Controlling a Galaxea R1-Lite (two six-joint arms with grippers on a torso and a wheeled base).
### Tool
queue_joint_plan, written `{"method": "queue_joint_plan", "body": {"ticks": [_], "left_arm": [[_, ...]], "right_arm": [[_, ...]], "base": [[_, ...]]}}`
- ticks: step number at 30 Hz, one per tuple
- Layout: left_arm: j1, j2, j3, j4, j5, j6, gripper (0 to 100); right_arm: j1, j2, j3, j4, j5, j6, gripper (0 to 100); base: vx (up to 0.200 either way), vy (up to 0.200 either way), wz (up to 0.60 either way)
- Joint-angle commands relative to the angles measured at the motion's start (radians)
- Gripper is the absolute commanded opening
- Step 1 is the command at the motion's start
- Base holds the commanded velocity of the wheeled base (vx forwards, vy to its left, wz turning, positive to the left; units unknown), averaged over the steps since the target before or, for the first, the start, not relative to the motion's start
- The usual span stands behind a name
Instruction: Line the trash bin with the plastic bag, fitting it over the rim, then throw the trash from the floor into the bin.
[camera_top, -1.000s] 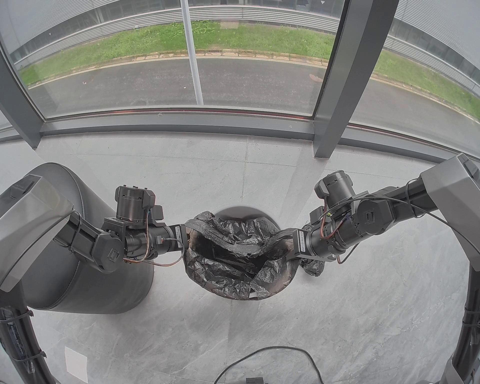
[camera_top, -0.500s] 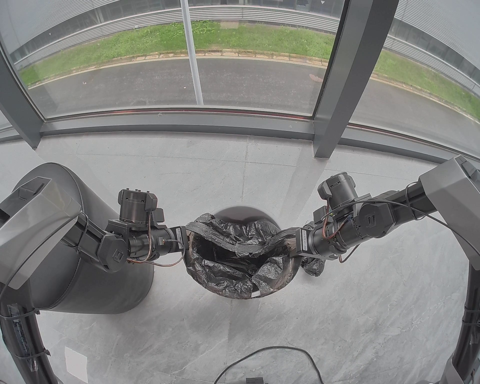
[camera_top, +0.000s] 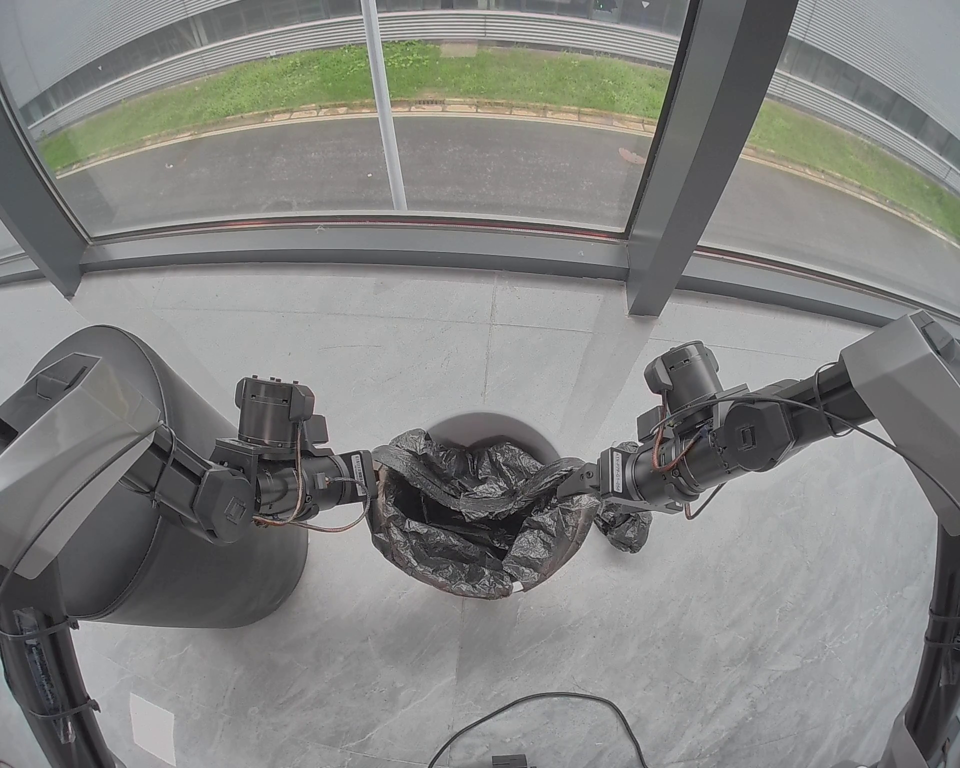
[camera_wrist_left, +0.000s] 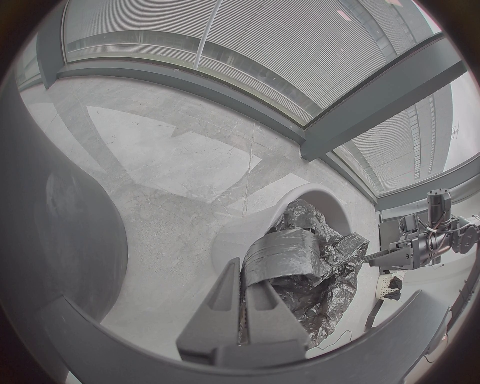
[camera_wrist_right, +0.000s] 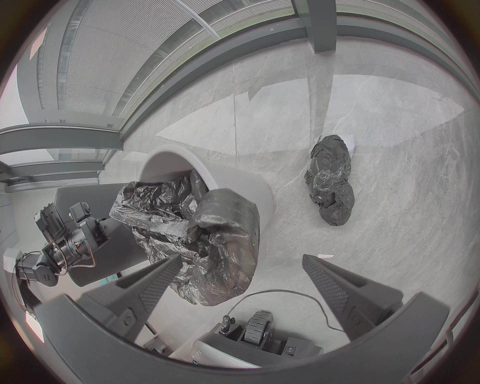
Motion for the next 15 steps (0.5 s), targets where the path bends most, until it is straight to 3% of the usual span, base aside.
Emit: {"method": "queue_joint_plan", "body": {"ticks": [1, 11, 12, 15], "left_arm": [[0.000, -0.020, 0.005, -0.001, 0.000, 0.000, 0], [-0.003, -0.046, 0.011, -0.001, 0.000, -0.002, 0], [-0.003, -0.046, 0.009, -0.001, 0.000, -0.004, 0], [-0.005, -0.046, 0.009, -0.001, -0.001, -0.010, 0]], "right_arm": [[-0.009, -0.062, -0.008, 0.002, 0.003, 0.000, 100], [0.079, -0.165, -0.091, 0.010, -0.006, -0.040, 100], [0.169, -0.142, -0.127, 0.011, -0.080, -0.128, 100], [0.238, -0.065, -0.153, 0.005, -0.207, -0.195, 100]], "base": [[0.000, 0.000, 0.00], [0.000, 0.000, 0.00], [0.000, 0.000, 0.00], [0.000, 0.000, 0.00]]}}
